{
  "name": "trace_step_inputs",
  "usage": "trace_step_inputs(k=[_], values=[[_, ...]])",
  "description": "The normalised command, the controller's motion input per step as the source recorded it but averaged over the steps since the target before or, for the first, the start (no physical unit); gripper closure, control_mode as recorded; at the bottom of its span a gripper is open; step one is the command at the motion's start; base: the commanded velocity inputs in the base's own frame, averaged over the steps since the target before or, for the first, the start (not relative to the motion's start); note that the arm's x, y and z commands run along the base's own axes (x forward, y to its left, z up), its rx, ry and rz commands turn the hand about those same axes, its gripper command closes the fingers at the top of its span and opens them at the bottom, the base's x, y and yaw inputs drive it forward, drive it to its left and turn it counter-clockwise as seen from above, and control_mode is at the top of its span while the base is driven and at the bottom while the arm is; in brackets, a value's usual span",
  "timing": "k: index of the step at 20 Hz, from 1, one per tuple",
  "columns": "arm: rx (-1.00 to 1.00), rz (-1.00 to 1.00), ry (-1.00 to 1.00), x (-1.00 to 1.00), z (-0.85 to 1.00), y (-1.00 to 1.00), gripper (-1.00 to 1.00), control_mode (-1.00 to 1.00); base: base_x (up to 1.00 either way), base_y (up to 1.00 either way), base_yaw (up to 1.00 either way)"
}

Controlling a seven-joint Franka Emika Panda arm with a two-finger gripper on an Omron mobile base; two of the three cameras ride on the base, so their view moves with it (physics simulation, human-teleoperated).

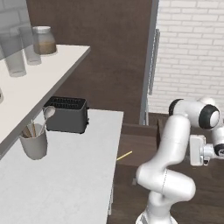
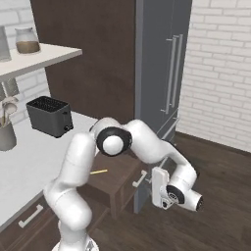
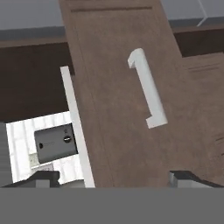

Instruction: Take a straw from the drawer in front and place it inside the glass cup on the dining counter.

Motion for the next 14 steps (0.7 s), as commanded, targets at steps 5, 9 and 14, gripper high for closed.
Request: trace_step_inputs(k=[5, 9, 14], values=[[-0.22, 0.00, -0.04, 0.00, 1.00, 0.54, -1.00, -1.00, 0.00, 0.00, 0.00], [-0.35, 0.00, 0.00, 0.00, 1.00, 0.83, -1.00, -1.00, 0.00, 0.00, 0.00], [-0.41, 0.01, 0.00, 0.12, 0.66, 0.96, -1.00, -1.00, 0.00, 0.00, 0.00]])
